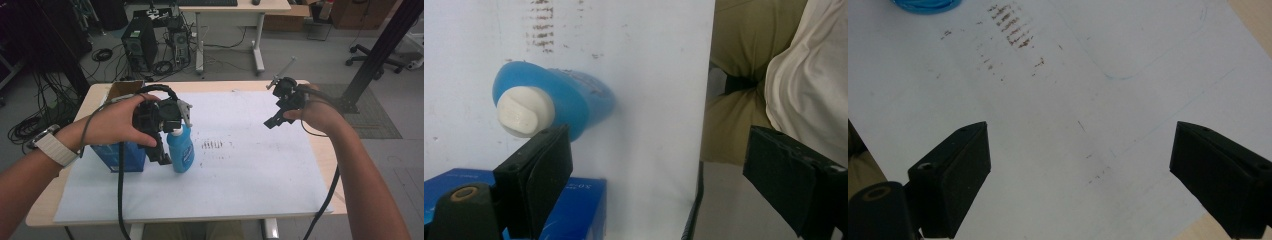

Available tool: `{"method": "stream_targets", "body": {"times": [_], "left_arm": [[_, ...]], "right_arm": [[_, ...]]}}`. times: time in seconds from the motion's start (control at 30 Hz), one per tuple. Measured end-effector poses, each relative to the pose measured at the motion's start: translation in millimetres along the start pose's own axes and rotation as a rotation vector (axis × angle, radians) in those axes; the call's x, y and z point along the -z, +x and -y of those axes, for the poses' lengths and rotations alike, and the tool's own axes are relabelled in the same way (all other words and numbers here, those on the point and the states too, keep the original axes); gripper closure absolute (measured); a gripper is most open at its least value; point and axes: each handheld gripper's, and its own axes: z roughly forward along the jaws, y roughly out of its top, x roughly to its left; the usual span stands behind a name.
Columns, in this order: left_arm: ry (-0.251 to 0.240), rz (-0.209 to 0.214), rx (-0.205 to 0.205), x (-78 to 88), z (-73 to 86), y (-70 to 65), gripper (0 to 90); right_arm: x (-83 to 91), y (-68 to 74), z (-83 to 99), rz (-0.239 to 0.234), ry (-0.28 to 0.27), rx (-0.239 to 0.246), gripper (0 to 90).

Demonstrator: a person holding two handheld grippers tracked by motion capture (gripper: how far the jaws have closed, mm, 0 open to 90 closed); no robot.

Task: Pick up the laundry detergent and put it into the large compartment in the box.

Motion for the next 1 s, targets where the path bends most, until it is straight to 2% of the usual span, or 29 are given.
{"method": "stream_targets", "body": {"times": [0.2,0.27,0.33,0.47,0.63,0.67,0.93,1.0], "left_arm": [[0.001,-0.011,0.025,3.8,-1.5,-0.5,12.2],[-0.007,-0.016,0.06,6.6,-3.2,0.5,11.9],[-0.007,-0.014,0.069,7.2,-3.8,0.7,11.7],[-0.003,-0.014,0.12,10.1,-6.8,1.2,12.0],[-0.015,-0.033,0.172,16.2,-10.1,1.7,10.3],[-0.015,-0.033,0.172,16.2,-10.1,1.7,9.6],[-0.03,-0.079,0.273,27.7,-10.7,6.1,6.4],[-0.032,-0.082,0.28,28.8,-10.7,6.7,6.5]], "right_arm": [[1.3,-0.9,0.6,0.002,-0.002,0.001,9.6],[0.8,-0.6,1.6,0.002,-0.002,0.001,9.6],[0.6,-0.8,2.0,0.002,0.0,0.001,9.6],[0.3,-2.3,3.4,0.003,0.0,-0.002,9.6],[0.4,-4.2,4.3,0.01,-0.004,-0.003,9.6],[0.4,-4.2,4.3,0.01,-0.004,-0.003,9.6],[-1.3,-3.7,2.9,0.006,-0.006,0.005,9.6],[-1.3,-3.5,2.4,0.006,-0.008,0.008,9.6]]}}
